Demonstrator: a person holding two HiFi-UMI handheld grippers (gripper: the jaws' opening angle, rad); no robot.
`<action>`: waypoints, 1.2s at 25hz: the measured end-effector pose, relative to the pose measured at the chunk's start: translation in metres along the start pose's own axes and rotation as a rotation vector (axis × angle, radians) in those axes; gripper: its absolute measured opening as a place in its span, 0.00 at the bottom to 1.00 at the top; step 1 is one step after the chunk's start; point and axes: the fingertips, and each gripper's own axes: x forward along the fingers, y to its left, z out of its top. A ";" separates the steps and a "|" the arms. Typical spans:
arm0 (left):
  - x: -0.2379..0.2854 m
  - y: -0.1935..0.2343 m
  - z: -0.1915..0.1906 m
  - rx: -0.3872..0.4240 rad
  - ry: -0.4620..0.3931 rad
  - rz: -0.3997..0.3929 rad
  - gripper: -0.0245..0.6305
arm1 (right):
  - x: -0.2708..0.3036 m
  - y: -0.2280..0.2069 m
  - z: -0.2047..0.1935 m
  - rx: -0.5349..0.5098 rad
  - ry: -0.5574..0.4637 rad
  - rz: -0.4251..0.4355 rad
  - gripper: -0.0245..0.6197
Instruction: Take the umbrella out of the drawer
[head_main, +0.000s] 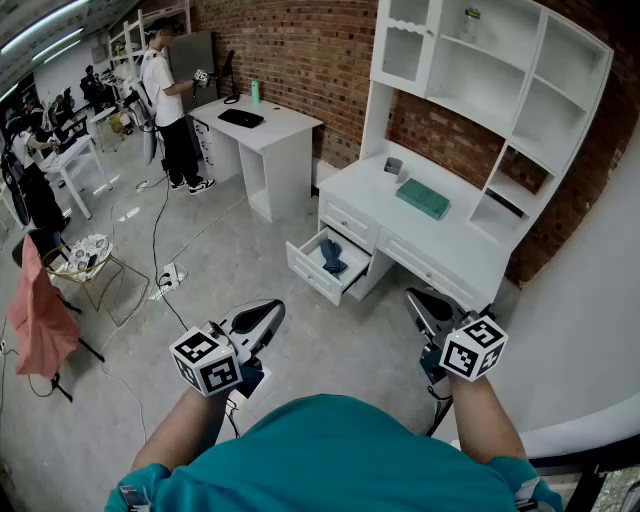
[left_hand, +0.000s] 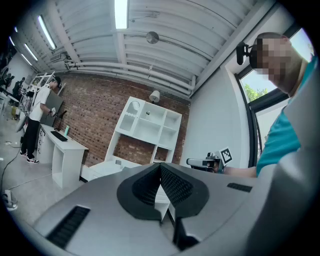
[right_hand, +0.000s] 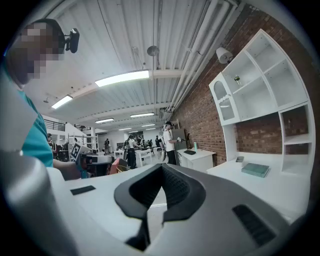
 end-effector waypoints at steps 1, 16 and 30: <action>-0.001 0.000 -0.002 0.000 0.000 -0.001 0.06 | 0.000 0.000 -0.002 -0.001 0.000 0.000 0.07; 0.005 -0.006 -0.010 -0.008 0.013 -0.009 0.06 | -0.006 -0.001 -0.006 -0.030 0.025 -0.003 0.07; 0.098 -0.063 -0.023 -0.003 -0.011 -0.035 0.06 | -0.066 -0.063 0.004 -0.079 0.043 0.040 0.07</action>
